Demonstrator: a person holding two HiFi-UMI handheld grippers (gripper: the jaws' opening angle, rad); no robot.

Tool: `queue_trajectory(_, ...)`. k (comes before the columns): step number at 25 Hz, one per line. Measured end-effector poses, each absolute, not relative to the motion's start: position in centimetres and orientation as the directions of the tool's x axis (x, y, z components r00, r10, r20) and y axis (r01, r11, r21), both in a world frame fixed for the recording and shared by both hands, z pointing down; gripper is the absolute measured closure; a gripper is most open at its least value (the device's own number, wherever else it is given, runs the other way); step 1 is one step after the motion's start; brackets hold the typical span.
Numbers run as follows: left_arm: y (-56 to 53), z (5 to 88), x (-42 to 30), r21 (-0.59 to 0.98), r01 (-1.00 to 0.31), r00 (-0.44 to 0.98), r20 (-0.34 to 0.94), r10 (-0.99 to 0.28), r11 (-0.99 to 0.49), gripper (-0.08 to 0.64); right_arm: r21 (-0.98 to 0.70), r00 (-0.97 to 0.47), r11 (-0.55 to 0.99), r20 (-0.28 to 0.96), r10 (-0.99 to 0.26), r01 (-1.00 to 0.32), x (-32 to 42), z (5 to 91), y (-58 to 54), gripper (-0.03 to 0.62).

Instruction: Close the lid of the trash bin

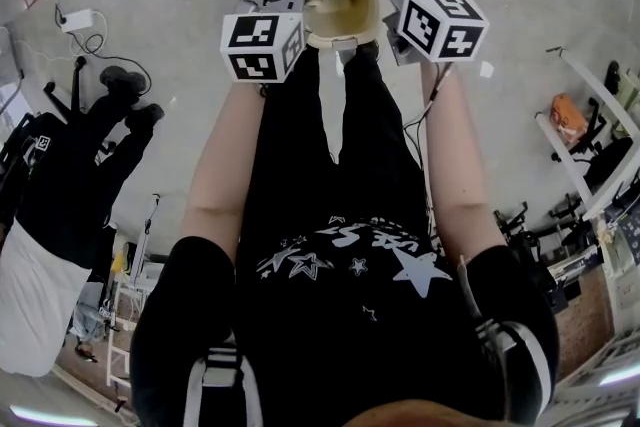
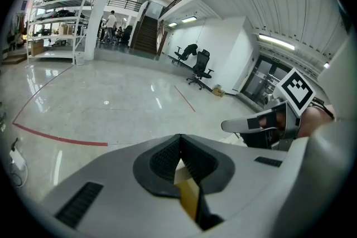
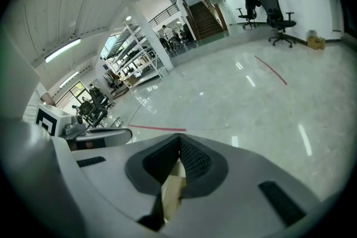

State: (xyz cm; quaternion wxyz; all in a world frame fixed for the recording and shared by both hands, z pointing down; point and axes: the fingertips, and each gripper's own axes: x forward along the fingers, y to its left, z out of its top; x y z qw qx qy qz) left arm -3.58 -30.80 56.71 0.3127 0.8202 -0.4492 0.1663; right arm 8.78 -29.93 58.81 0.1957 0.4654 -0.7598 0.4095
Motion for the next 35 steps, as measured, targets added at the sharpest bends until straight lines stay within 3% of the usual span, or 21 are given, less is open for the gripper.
queue_trajectory(17,-22.6,59.6,-0.8,0.309,-0.858,0.505,0.646,-0.573,-0.41,0.549,-0.505,-0.554,0.235,0.705,-0.443,-0.83,10.0,61.9,-21.3,0.586)
queue_trajectory(35,-15.5,64.1,-0.6,0.234,-0.934,0.356,0.697,-0.623,-0.272,0.549,-0.511,-0.624,0.381,0.726,-0.29,-0.771,9.7,66.4,-15.1,0.586)
